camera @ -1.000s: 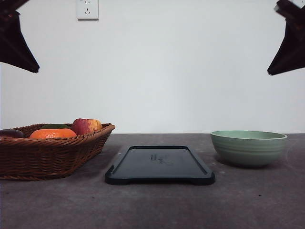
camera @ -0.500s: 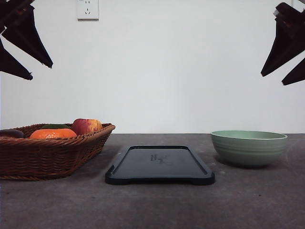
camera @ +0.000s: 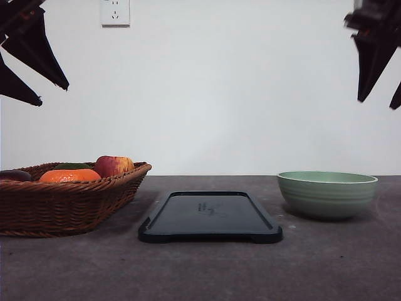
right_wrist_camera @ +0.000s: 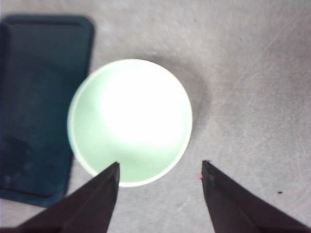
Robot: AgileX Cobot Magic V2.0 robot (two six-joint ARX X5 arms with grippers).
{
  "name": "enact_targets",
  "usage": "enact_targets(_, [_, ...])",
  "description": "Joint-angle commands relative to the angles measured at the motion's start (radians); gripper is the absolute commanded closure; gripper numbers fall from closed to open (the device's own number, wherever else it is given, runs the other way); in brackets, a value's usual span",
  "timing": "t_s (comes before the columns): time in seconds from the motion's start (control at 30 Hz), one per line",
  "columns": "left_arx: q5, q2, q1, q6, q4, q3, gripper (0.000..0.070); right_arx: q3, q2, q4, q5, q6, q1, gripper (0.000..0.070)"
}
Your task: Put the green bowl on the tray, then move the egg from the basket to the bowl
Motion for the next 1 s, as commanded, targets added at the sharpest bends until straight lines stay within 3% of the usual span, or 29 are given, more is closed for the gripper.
enact_targets(0.0, [0.009,0.008,-0.002,0.009,0.007,0.02,0.035,0.038,0.063,-0.006,0.007,-0.03,0.002,0.0371])
enact_targets(0.43, [0.009,0.008,-0.002,0.006,0.011,0.02,0.035,0.071,0.305,0.056,0.048,-0.068,0.002,0.0377])
enact_targets(0.47, [0.009,0.008,-0.002,0.006,0.012,0.02,0.035,0.071,0.315,0.063,0.048,-0.068,0.002,0.0388])
enact_targets(0.67, [0.009,0.008,-0.002,0.006,0.012,0.02,0.035,0.071,0.36,0.084,0.048,-0.068,0.002,0.0699])
enact_targets(0.8, [0.009,0.008,-0.002,0.006,0.011,0.02,0.035,0.086,0.359,0.066,0.048,-0.067,0.002,0.07])
enact_targets(0.97, [0.009,0.008,-0.002,0.006,0.011,0.02,0.035,0.185,0.358,-0.076,0.038,-0.067,0.008,0.07])
